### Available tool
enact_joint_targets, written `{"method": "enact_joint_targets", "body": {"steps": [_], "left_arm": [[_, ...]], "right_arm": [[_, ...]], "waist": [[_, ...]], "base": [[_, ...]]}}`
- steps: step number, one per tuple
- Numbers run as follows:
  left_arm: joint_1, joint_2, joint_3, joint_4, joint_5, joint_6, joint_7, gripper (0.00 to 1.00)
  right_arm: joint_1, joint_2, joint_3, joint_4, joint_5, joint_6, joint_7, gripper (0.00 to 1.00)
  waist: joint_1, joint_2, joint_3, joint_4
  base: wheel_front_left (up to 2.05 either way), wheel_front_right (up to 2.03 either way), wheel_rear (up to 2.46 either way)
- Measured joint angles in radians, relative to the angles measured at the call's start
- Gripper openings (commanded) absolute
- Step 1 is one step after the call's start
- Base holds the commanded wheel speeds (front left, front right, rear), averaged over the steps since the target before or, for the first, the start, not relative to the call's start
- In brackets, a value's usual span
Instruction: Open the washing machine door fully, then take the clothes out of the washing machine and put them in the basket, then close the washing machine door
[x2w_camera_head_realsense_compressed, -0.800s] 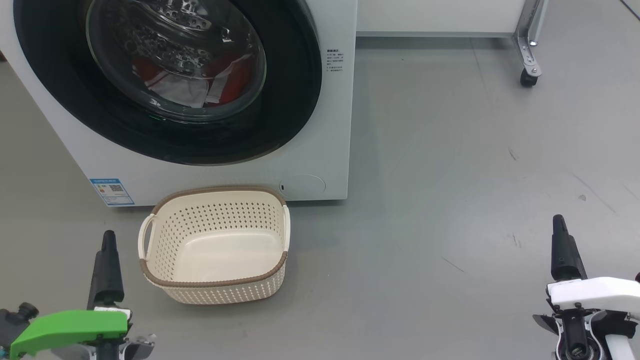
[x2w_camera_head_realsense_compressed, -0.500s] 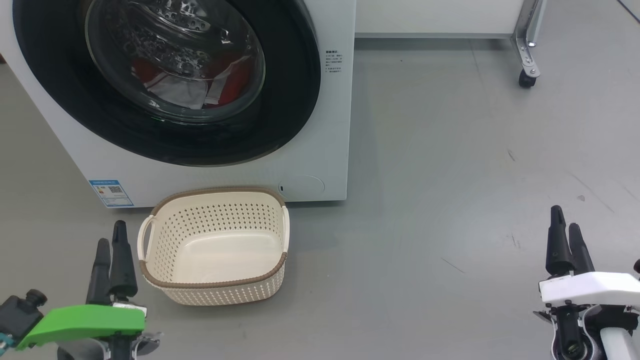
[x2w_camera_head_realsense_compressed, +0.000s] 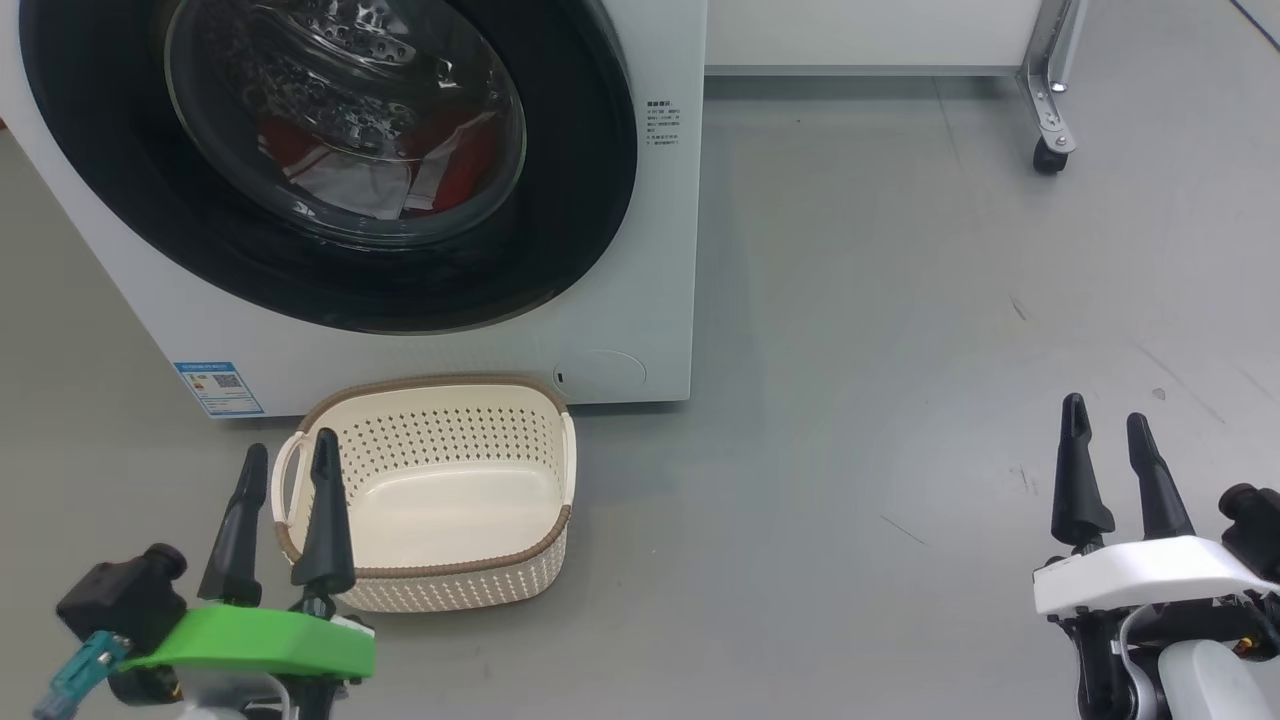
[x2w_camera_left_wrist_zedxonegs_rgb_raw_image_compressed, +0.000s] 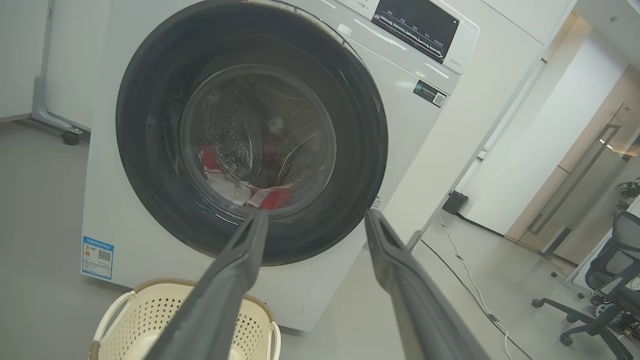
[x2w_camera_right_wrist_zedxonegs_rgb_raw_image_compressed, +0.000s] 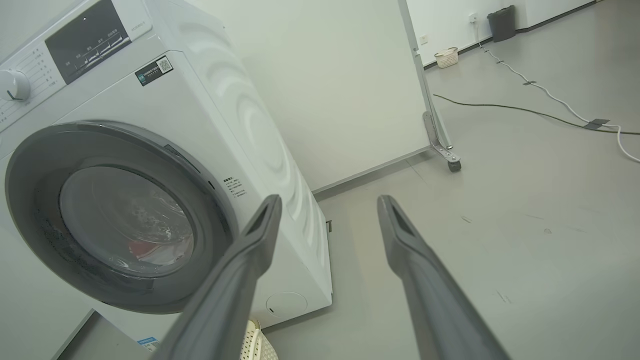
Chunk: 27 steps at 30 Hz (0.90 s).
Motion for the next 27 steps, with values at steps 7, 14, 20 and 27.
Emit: {"method": "enact_joint_targets", "body": {"steps": [7, 14, 20, 27], "left_arm": [[0.005, 0.002, -0.047, 0.013, 0.165, 0.021, -0.024, 1.0], [0.016, 0.007, -0.078, 0.064, 0.285, 0.058, -0.046, 1.0], [0.033, 0.009, -0.091, 0.125, 0.357, 0.097, -0.068, 1.0], [0.034, 0.011, -0.124, 0.154, 0.414, 0.126, -0.094, 1.0]], "right_arm": [[0.004, -0.017, 0.051, 0.01, -0.138, -0.011, -0.023, 1.0], [0.004, -0.029, 0.091, 0.021, -0.272, -0.029, -0.033, 1.0], [0.005, -0.028, 0.116, 0.039, -0.342, -0.043, -0.032, 1.0], [0.012, -0.025, 0.144, 0.068, -0.418, -0.045, -0.015, 1.0]], "waist": [[0.0, 0.0, 0.001, -0.002], [0.0, 0.0, 0.003, -0.004], [0.0, 0.0, 0.004, -0.007], [0.0, 0.0, 0.004, -0.011]], "base": [[0.0, 0.0, 0.0], [0.0, 0.0, 0.0], [0.0, 0.0, 0.0], [0.0, 0.0, 0.0]]}}
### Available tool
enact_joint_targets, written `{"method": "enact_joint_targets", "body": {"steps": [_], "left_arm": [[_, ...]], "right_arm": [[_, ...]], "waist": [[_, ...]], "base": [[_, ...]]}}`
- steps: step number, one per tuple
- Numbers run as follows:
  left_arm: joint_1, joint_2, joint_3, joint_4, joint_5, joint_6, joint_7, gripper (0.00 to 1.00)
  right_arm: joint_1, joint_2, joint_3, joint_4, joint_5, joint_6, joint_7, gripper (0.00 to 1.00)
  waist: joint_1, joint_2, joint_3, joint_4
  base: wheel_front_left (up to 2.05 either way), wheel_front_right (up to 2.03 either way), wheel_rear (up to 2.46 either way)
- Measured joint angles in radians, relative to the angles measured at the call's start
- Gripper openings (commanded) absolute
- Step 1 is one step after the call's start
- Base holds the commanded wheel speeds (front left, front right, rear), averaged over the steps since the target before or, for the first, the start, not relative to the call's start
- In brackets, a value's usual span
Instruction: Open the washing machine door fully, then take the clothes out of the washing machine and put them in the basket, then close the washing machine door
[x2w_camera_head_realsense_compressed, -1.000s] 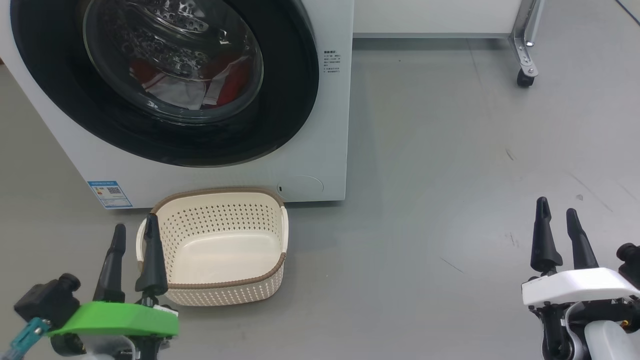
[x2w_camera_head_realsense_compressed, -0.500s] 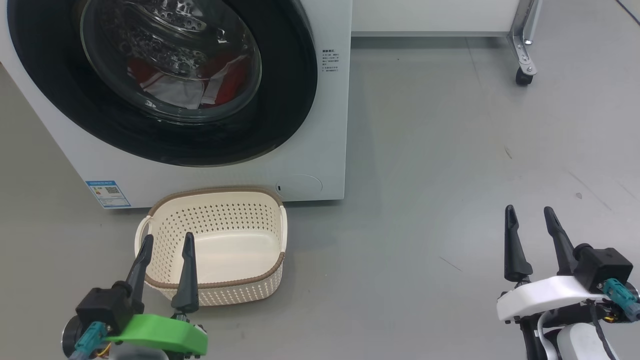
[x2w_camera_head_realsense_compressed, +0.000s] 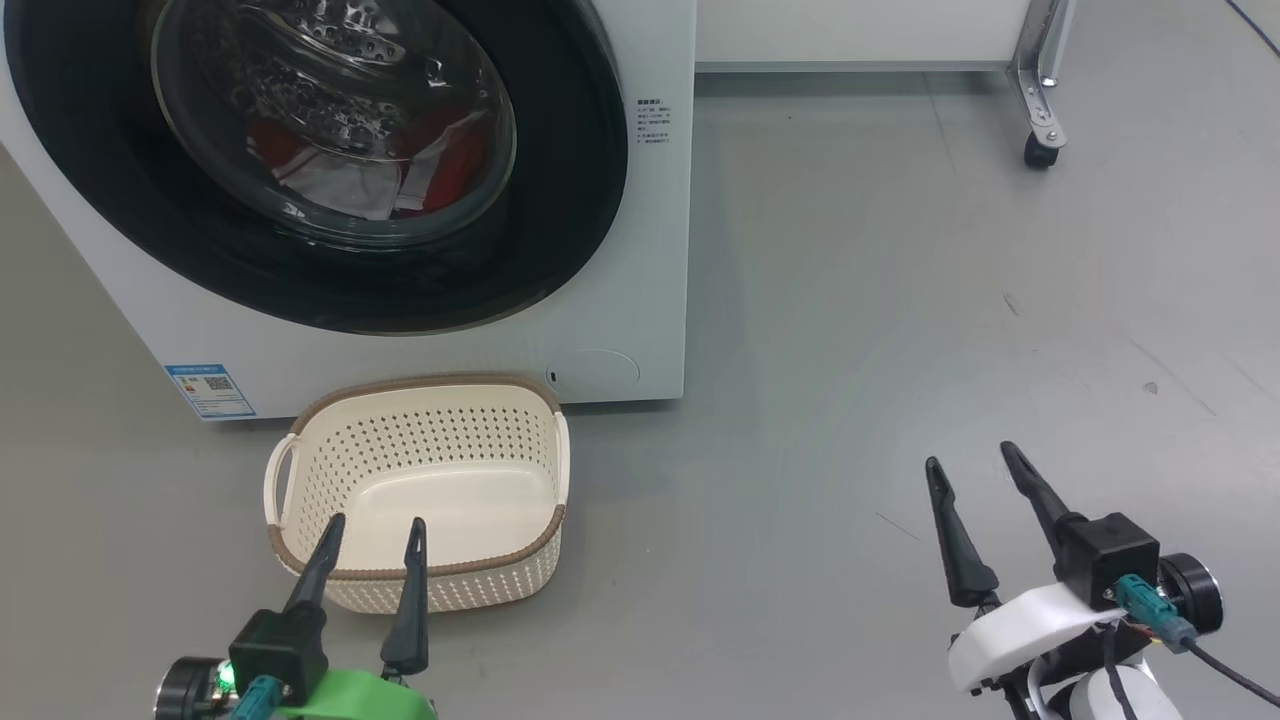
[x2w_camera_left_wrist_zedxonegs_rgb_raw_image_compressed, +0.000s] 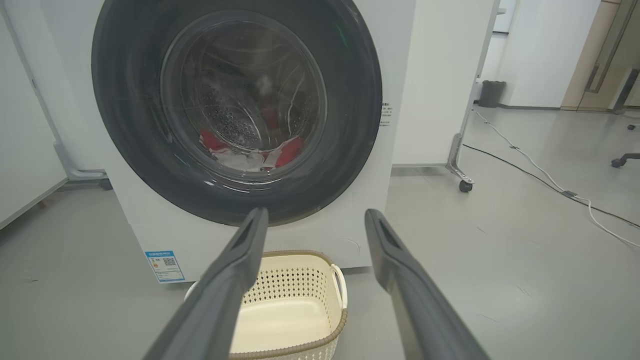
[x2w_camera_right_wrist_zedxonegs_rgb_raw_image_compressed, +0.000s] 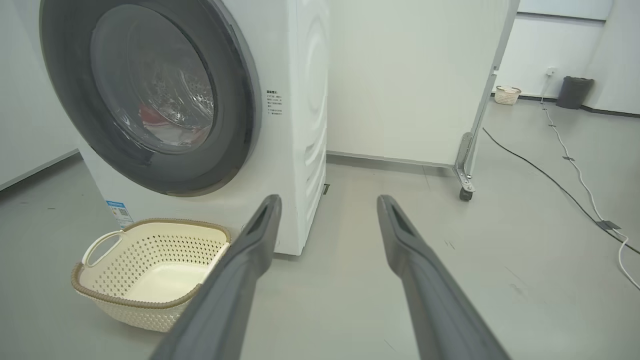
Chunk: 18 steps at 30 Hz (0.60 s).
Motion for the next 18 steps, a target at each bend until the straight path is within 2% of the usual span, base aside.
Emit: {"method": "enact_joint_targets", "body": {"steps": [5, 18], "left_arm": [[0.0, 0.002, -0.008, 0.032, -0.002, 0.025, -0.002, 1.0], [-0.009, 0.002, -0.027, 0.06, -0.006, 0.043, -0.002, 1.0]], "right_arm": [[0.0, 0.002, 0.007, 0.012, -0.025, -0.001, 0.002, 1.0], [-0.003, 0.002, 0.007, 0.031, -0.025, -0.005, 0.01, 1.0]], "waist": [[0.0, 0.0, -0.001, -0.001], [0.0, 0.0, -0.006, 0.002]], "base": [[0.0, 0.0, 0.0], [0.0, 0.0, 0.0]]}}
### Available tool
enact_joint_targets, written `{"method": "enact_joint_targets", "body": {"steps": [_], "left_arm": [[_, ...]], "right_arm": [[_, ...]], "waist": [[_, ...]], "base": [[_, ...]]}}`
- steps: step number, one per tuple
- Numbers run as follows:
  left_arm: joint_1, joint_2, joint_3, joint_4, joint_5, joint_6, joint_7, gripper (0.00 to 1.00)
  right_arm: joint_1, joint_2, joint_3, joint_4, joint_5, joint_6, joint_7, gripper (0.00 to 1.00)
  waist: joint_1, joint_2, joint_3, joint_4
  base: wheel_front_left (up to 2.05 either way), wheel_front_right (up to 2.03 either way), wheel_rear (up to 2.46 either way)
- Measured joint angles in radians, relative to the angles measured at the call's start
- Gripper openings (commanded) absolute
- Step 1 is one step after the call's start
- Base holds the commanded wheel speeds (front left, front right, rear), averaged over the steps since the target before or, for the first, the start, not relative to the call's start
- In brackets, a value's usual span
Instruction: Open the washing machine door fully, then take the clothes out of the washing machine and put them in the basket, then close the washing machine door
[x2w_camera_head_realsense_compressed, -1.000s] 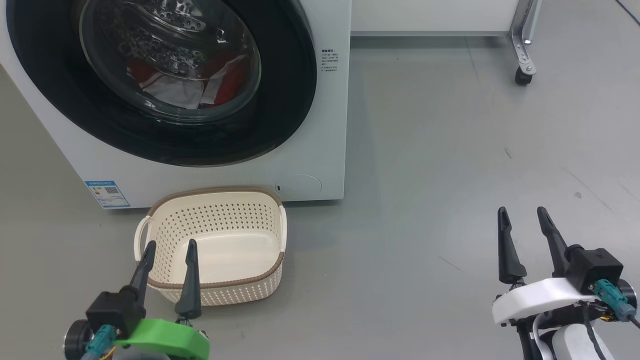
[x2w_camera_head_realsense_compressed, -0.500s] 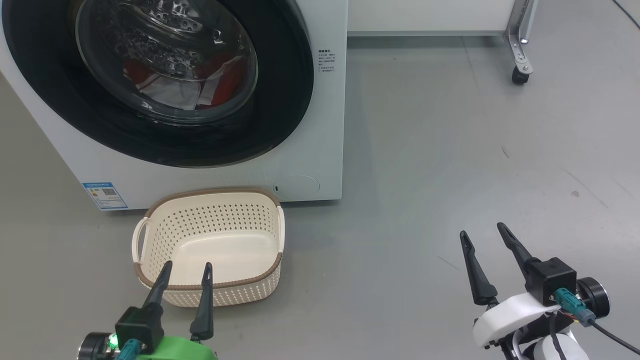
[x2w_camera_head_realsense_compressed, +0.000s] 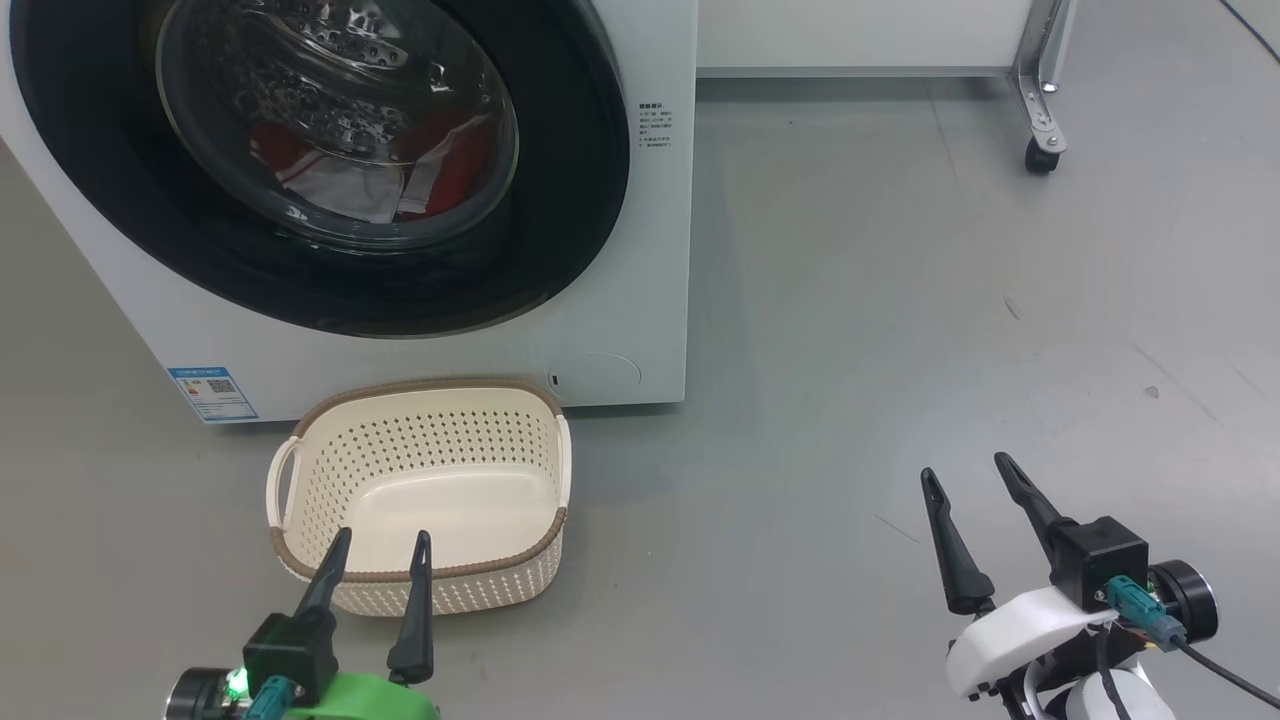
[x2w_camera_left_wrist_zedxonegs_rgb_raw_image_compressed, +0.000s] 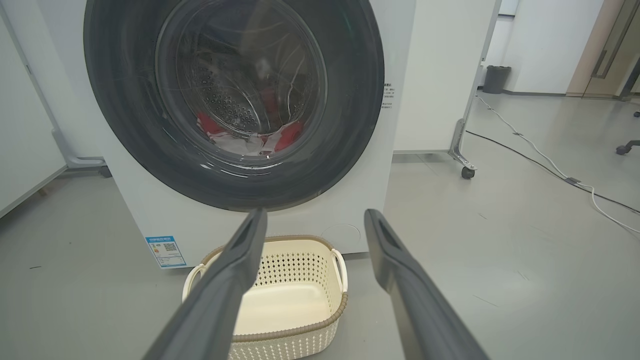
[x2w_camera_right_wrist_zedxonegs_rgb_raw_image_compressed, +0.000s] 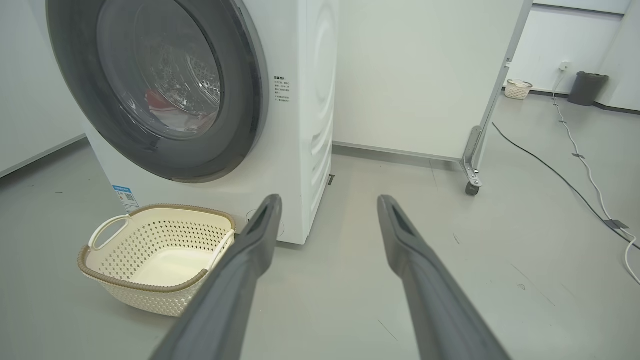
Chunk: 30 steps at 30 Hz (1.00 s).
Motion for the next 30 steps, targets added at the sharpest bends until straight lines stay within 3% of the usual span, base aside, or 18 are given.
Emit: {"method": "enact_joint_targets", "body": {"steps": [30], "left_arm": [[-0.016, 0.0, -0.018, 0.03, -0.014, 0.018, 0.0, 1.0]], "right_arm": [[-0.006, 0.003, 0.006, 0.023, 0.003, -0.002, 0.0, 1.0]], "waist": [[0.0, 0.0, -0.004, 0.005]], "base": [[0.0, 0.0, 0.0]]}}
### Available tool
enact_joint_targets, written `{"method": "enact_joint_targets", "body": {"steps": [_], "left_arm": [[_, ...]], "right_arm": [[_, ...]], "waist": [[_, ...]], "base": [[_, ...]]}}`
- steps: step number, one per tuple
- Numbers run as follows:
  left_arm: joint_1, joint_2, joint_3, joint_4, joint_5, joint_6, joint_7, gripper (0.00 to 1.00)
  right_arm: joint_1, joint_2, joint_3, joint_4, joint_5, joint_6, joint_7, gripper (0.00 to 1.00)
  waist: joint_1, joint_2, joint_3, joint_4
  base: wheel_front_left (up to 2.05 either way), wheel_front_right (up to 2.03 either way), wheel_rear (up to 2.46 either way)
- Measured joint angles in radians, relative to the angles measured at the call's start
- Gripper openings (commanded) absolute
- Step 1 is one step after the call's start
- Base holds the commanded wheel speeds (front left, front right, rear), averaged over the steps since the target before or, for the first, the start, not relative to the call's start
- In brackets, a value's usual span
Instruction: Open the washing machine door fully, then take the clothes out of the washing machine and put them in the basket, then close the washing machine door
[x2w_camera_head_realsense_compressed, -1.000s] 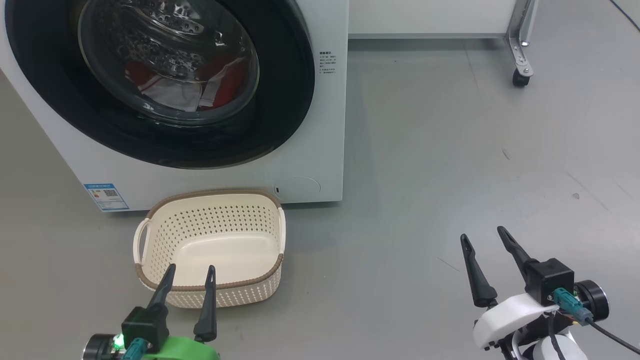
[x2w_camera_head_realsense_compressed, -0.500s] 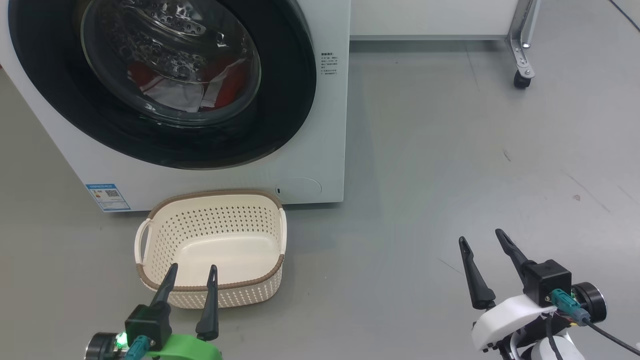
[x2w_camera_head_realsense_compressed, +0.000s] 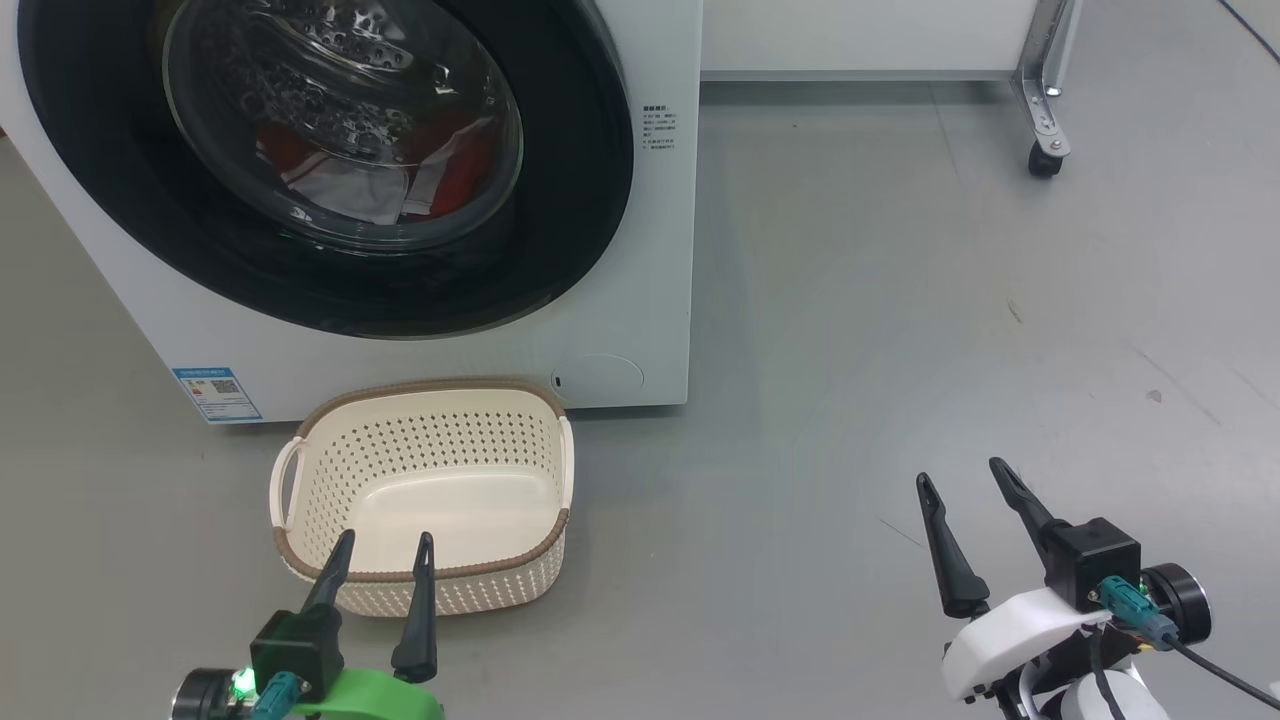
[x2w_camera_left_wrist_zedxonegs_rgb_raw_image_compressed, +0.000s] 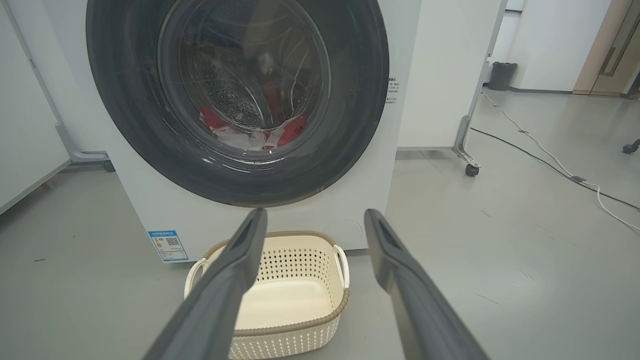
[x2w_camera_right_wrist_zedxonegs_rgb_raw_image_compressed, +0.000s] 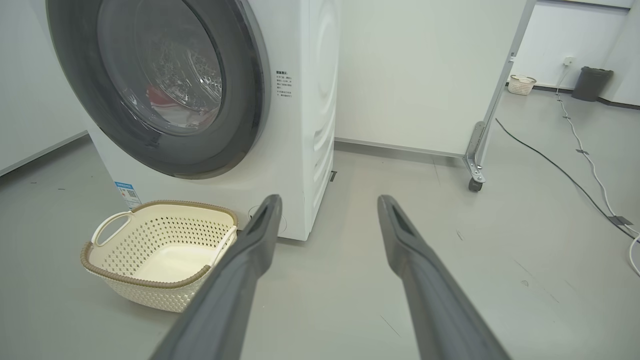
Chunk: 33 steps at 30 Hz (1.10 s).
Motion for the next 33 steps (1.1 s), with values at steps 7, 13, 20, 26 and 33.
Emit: {"method": "enact_joint_targets", "body": {"steps": [7, 13, 20, 26, 33], "left_arm": [[-0.002, 0.0, -0.001, 0.002, 0.0, 0.0, 0.0, 1.0], [-0.005, 0.0, -0.002, 0.005, -0.001, 0.002, 0.0, 1.0], [-0.011, 0.0, -0.003, 0.006, -0.002, 0.003, 0.0, 1.0], [-0.012, 0.0, -0.006, 0.006, -0.006, 0.003, 0.0, 1.0], [-0.018, 0.0, -0.021, 0.002, -0.011, 0.003, 0.0, 1.0]], "right_arm": [[-0.003, 0.0, 0.002, 0.004, 0.0, 0.0, 0.0, 1.0], [-0.004, 0.0, 0.003, 0.006, 0.0, 0.0, -0.001, 1.0], [-0.005, -0.003, 0.005, 0.009, 0.0, 0.0, -0.002, 1.0], [-0.006, -0.003, 0.004, 0.008, 0.002, 0.0, -0.009, 1.0], [-0.017, -0.01, -0.012, -0.01, 0.012, 0.001, -0.011, 1.0]], "waist": [[0.0, 0.0, 0.001, 0.0], [0.0001, 0.0, 0.001, 0.001], [0.0, 0.0, 0.002, 0.003], [0.0, 0.0, 0.006, 0.007], [0.0, 0.0, 0.03, 0.017]], "base": [[0.0, 0.0, 0.0], [0.0, 0.0, 0.0], [0.0, 0.0, 0.0], [0.0, 0.0, 0.0], [0.0, 0.0, 0.0]]}}
